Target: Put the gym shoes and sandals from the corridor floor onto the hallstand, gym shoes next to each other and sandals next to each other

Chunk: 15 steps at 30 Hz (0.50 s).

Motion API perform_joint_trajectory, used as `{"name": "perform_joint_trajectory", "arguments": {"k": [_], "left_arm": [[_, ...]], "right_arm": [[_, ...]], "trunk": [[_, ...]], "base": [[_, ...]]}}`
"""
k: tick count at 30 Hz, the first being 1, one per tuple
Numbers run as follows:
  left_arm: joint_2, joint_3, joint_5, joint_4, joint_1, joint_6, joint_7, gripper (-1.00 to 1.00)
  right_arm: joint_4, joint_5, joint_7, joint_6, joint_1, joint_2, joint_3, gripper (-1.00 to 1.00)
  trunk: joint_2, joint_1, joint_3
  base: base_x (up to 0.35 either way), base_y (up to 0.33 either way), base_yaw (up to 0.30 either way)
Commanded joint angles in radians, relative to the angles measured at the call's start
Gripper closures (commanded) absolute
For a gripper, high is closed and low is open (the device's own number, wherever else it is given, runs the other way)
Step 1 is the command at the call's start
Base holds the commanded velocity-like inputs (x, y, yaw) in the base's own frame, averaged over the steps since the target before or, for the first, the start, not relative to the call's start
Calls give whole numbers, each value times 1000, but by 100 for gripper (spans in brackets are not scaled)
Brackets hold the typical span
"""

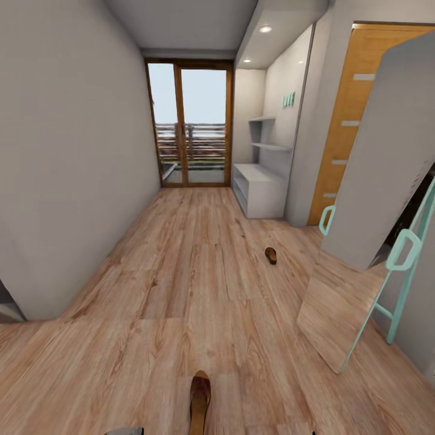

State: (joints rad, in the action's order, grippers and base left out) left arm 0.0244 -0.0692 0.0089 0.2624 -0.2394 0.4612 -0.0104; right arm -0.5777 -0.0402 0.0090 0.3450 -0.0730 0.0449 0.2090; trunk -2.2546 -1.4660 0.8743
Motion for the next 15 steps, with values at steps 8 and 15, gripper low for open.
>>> {"name": "perform_joint_trajectory", "arguments": {"k": [8, 15], "left_arm": [[-5, -3, 0, 4, -10, -8, -2, -100], [-8, -1, 0, 3, -69, -24, 0, -100]], "right_arm": [[-27, -8, 6, 0, -4, 4, -14, -100], [-116, -10, 7, -5, -22, 8, -21, -100]], "trunk": [[0, 0, 1], [0, 0, 1]], "base": [[10, -32, 0], [1, -3, 0]]}}
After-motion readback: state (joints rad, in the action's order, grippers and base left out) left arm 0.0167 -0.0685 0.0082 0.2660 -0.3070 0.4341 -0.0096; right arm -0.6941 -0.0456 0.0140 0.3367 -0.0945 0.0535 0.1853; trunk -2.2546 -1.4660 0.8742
